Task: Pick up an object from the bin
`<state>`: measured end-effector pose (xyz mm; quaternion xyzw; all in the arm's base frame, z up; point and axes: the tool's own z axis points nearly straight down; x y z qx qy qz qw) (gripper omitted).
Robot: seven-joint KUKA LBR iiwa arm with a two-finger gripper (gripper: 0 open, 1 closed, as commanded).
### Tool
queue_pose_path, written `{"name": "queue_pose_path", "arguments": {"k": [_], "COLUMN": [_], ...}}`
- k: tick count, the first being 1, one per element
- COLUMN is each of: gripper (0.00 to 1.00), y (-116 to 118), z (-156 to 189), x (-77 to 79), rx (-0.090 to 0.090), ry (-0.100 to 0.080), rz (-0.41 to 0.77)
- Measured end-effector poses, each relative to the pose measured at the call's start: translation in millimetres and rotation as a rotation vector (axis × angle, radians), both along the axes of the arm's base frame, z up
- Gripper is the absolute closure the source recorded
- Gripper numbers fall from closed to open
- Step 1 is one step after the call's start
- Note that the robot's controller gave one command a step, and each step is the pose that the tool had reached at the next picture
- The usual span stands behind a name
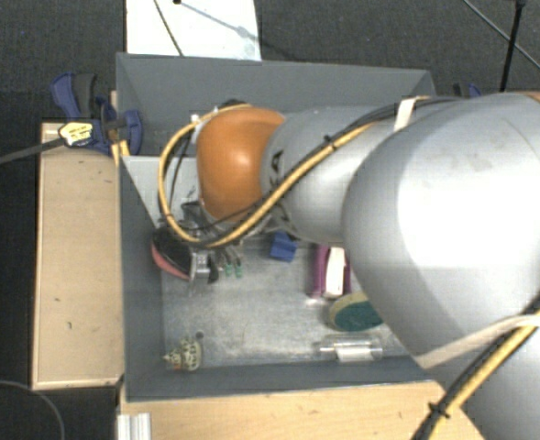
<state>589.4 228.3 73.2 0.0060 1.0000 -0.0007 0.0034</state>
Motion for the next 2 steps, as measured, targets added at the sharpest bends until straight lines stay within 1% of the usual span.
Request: {"name": "queue_pose_path", "arguments": {"k": [1, 2], "gripper": [1.0, 1.0], "y": [1.9, -4.5], "z": [104.1, 178.6], "x": [-6.4, -14.6], "rx": [0.004, 0.005], "ry": [-0.002, -0.003], "rz": [0.014, 0.012]}}
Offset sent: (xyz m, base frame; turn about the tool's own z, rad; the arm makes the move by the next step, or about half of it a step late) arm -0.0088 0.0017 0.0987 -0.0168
